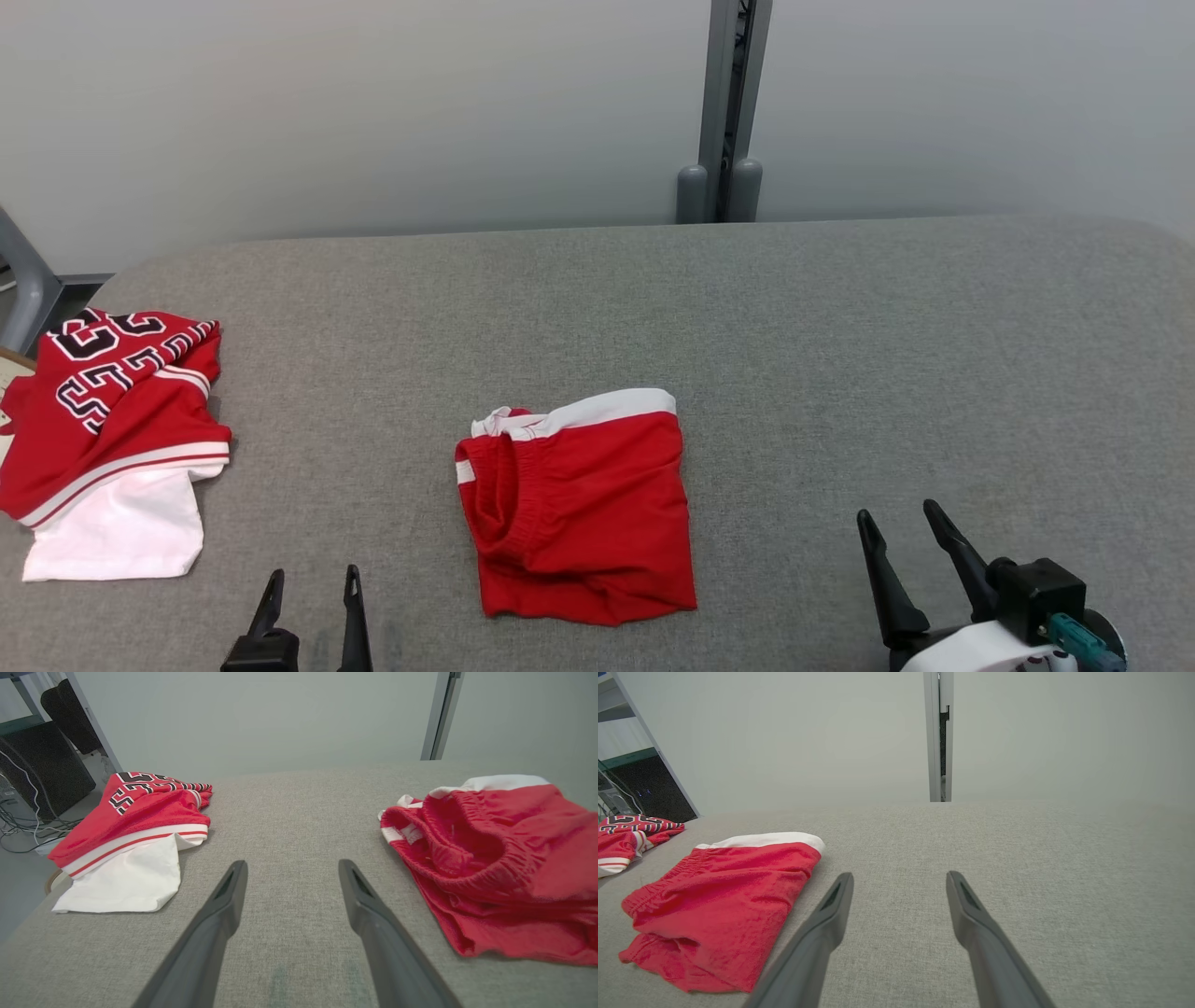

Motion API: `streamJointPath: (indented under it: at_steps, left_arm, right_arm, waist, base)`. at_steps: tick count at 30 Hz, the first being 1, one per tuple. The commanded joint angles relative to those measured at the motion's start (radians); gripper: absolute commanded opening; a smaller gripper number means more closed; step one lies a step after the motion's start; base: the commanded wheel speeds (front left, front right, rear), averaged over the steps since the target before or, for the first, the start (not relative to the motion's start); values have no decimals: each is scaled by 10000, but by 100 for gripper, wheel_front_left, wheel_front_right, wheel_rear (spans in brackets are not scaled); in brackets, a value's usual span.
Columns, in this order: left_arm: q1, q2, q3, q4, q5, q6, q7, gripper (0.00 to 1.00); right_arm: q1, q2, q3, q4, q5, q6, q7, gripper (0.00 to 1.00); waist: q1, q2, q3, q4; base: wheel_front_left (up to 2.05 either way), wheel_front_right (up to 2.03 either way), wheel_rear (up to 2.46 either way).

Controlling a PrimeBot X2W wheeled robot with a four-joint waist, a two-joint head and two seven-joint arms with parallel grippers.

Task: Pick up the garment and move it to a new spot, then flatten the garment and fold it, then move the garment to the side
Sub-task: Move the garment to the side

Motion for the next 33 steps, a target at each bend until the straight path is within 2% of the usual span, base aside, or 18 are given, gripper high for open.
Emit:
streamJointPath:
  at_steps: [1,20,33]
  left_arm:
    - [-26,38,-36,-75,-61,36,-17,100]
    - [-848,40,-1030,-252,-225,43,-17,100]
    - [-1184,39,-1322,-227,-341,107,-17,100]
  right_arm:
    - [-145,-40,50,16,78,1,-43,100]
    - [-1885,-46,1664,1234,1214,1,-43,100]
    - [-2830,-50,2380,2731,2290,1,-43,100]
  waist:
    - [0,-1,106,73]
    - [0,-1,1634,1787]
    - [0,-1,2077,2236]
  base:
    - [0,0,0]
    - [0,0,0]
    - [0,0,0]
